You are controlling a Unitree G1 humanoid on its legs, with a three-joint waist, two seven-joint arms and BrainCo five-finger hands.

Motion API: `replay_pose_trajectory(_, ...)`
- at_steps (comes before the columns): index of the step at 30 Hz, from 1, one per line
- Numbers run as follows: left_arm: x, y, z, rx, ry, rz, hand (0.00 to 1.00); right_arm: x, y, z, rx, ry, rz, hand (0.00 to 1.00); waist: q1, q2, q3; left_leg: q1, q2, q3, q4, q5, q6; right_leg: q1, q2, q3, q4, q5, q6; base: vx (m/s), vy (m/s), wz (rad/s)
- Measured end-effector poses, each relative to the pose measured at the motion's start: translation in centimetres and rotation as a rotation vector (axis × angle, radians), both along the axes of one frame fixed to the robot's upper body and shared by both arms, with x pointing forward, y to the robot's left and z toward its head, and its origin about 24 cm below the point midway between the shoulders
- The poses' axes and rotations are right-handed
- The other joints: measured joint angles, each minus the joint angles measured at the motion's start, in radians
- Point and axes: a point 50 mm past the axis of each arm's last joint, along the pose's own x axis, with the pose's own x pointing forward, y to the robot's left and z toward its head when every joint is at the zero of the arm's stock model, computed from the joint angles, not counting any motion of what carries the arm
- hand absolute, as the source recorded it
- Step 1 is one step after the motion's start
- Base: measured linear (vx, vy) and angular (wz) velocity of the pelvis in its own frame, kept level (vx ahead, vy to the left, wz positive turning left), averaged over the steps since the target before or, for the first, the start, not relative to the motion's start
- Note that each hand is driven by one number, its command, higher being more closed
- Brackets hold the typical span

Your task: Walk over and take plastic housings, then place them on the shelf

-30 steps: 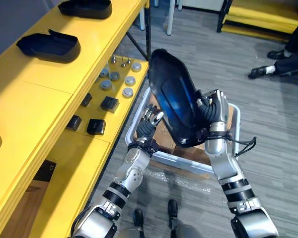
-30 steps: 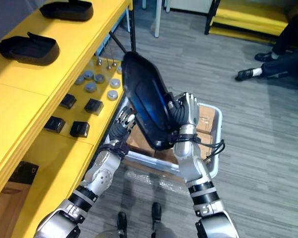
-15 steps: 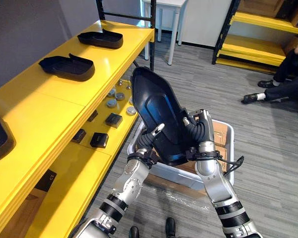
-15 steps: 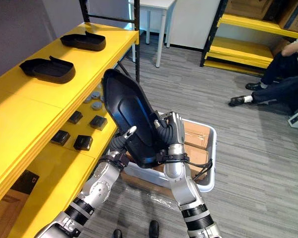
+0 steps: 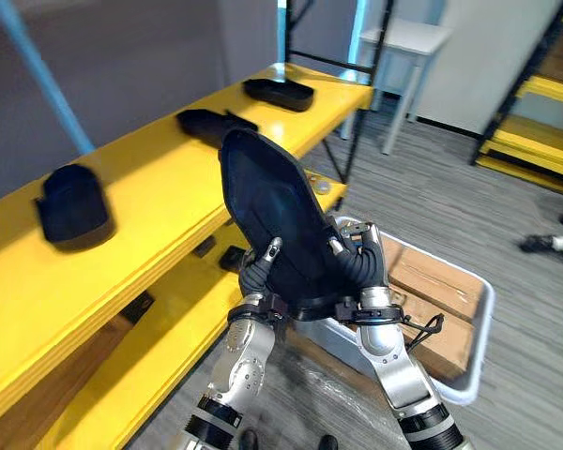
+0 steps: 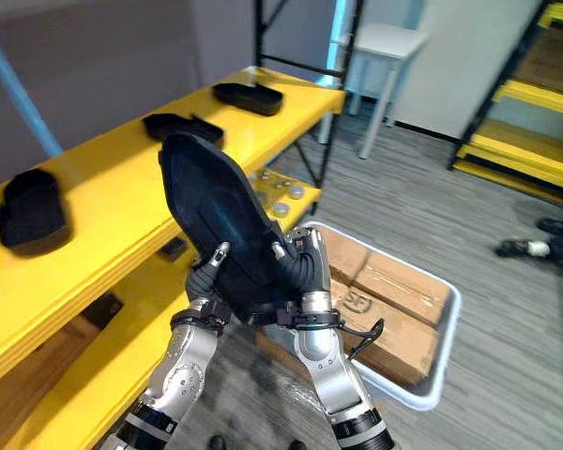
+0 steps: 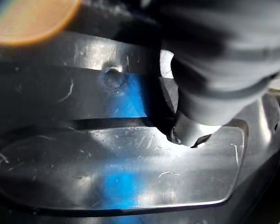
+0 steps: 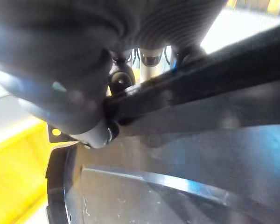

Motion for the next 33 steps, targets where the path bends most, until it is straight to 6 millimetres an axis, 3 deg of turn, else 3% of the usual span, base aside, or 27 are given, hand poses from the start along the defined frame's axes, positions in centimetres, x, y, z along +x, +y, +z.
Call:
replay_pose_trajectory(1,-0.3,0.4,0.3,0.016,-0.021,0.017,1.0,-0.1,0.2,0.1,0.014,-0.009,0.019,0.0,0.003,0.004,-0.002,-0.001,0.023,0.087,0.005,-0.001,0.0,0.001,-0.009,-0.027,-0.001,-0.006,0.009,0.05,0.032,0.77)
replay_pose_trajectory(3,-0.7,1.0,0.8,0.043,-0.053,0.047,1.0,-0.2,0.6,0.2,0.055,-0.004,0.063,0.0,0.013,0.007,-0.003,0.001,0.017,0.111,-0.013,0.0,-0.001,-0.001,-0.02,-0.041,0.0,-0.009,0.013,0.06,0.051,0.4)
replay_pose_trajectory(7,-1.8,2.4,1.8,0.174,-0.128,0.129,1.0,-0.7,1.2,-0.2,0.149,0.037,0.157,0.0,0.026,0.014,-0.012,0.051,-0.052,0.103,-0.11,0.042,0.004,0.007,-0.072,-0.062,0.038,-0.028,0.044,0.13,0.101,0.19)
replay_pose_trajectory(10,-2.1,3.0,2.6,0.308,-0.177,0.195,1.0,-1.1,1.2,-1.2,0.199,0.081,0.178,0.0,0.019,0.015,-0.013,0.122,-0.106,0.075,-0.167,0.046,0.017,-0.056,-0.188,-0.085,0.354,-0.174,0.061,0.21,0.178,0.33)
replay_pose_trajectory(11,-2.2,3.4,2.9,0.407,-0.193,0.249,1.0,-1.1,1.2,-2.0,0.187,0.114,0.186,0.0,0.021,0.015,-0.013,0.158,-0.131,0.047,-0.172,0.054,0.027,-0.107,-0.262,-0.066,0.57,-0.209,0.049,0.18,0.163,0.31)
replay_pose_trajectory(12,-2.3,3.4,3.0,0.445,-0.204,0.264,1.0,-1.1,1.0,-2.3,0.186,0.127,0.183,0.0,0.021,0.014,-0.012,0.172,-0.138,0.029,-0.173,0.057,0.036,-0.128,-0.282,-0.036,0.647,-0.206,0.045,0.21,0.152,0.66)
replay_pose_trajectory(13,-2.4,3.3,3.4,0.517,-0.235,0.282,1.0,-1.2,0.7,-2.8,0.192,0.15,0.172,0.0,0.006,0.017,-0.009,0.198,-0.143,-0.021,-0.182,0.056,0.038,-0.174,-0.295,0.037,0.767,-0.196,0.01,0.13,0.028,0.82)
replay_pose_trajectory(14,-2.5,3.3,3.6,0.544,-0.25,0.29,1.0,-1.3,0.5,-3.1,0.196,0.161,0.165,0.0,-0.006,0.02,-0.01,0.197,-0.139,-0.053,-0.182,0.056,0.038,-0.178,-0.279,0.07,0.777,-0.224,0.016,0.17,-0.051,1.26)
replay_pose_trajectory(16,-2.6,4.1,4.5,0.616,-0.284,0.394,1.0,-1.4,0.0,-3.7,0.198,0.179,0.153,0.0,-0.025,0.023,-0.001,0.19,-0.117,-0.159,-0.183,0.053,0.033,-0.209,-0.17,0.223,0.65,-0.28,0.017,0.16,-0.165,1.3)
replay_pose_trajectory(18,-2.6,4.6,4.7,0.675,-0.29,0.457,1.0,-1.6,-0.9,-4.2,0.199,0.192,0.125,0.0,-0.032,0.025,0.003,0.189,-0.111,-0.234,-0.179,0.047,0.019,-0.227,-0.109,0.354,0.534,-0.278,0.023,0.16,-0.262,1.31)
replay_pose_trajectory(20,-2.7,5.1,4.9,0.71,-0.293,0.505,1.0,-1.6,-2.3,-4.6,0.208,0.201,0.067,0.0,-0.034,0.01,0.01,0.187,-0.112,-0.305,-0.152,0.034,-0.019,-0.221,-0.08,0.464,0.406,-0.243,0.024,0.2,-0.357,1.38)
replay_pose_trajectory(21,-2.7,5.4,4.9,0.75,-0.299,0.526,1.0,-1.8,-3.6,-4.9,0.216,0.209,0.012,0.0,-0.036,-0.01,0.022,0.184,-0.133,-0.356,-0.13,0.018,-0.055,-0.186,-0.092,0.498,0.346,-0.133,0.109,0.24,-0.382,1.23)
replay_pose_trajectory(22,-3.1,5.3,4.4,0.747,-0.275,0.541,1.0,-2.2,-5.3,-5.5,0.195,0.227,-0.039,0.0,-0.022,0.024,0.023,0.186,-0.101,-0.373,-0.127,0.015,-0.061,-0.161,-0.074,0.447,0.334,-0.142,0.089,0.22,-0.28,1.1)
replay_pose_trajectory(25,-3.7,5.3,4.6,0.779,-0.283,0.576,1.0,-2.7,-7.7,-5.3,0.204,0.214,-0.113,0.0,-0.016,0.069,0.011,0.16,-0.041,-0.392,-0.139,0.033,-0.096,-0.128,-0.028,0.372,0.275,-0.129,0.069,0.21,-0.22,0.58)
replay_pose_trajectory(27,-3.9,5.6,4.6,0.779,-0.269,0.602,1.0,-3.5,-8.4,-4.9,0.225,0.195,-0.137,0.0,-0.016,0.069,0.013,0.155,-0.019,-0.42,-0.142,0.037,-0.104,-0.092,-0.009,0.322,0.247,-0.128,0.067,0.13,-0.136,0.57)
replay_pose_trajectory(31,-4.9,7.0,4.0,0.79,-0.223,0.66,1.0,-4.8,-8.9,-5.1,0.305,0.202,-0.14,0.0,-0.013,0.067,0.015,0.125,-0.032,-0.506,-0.139,0.047,-0.118,-0.04,-0.02,0.216,0.212,-0.142,0.05,0.07,-0.024,0.81)
replay_pose_trajectory(33,-5.3,8.1,3.7,0.788,-0.183,0.726,1.0,-5.3,-8.6,-5.7,0.351,0.229,-0.146,0.0,0.005,0.056,0.023,0.094,-0.06,-0.461,-0.154,0.098,-0.089,-0.017,-0.052,0.137,0.201,-0.156,0.055,-0.02,0.068,1.18)
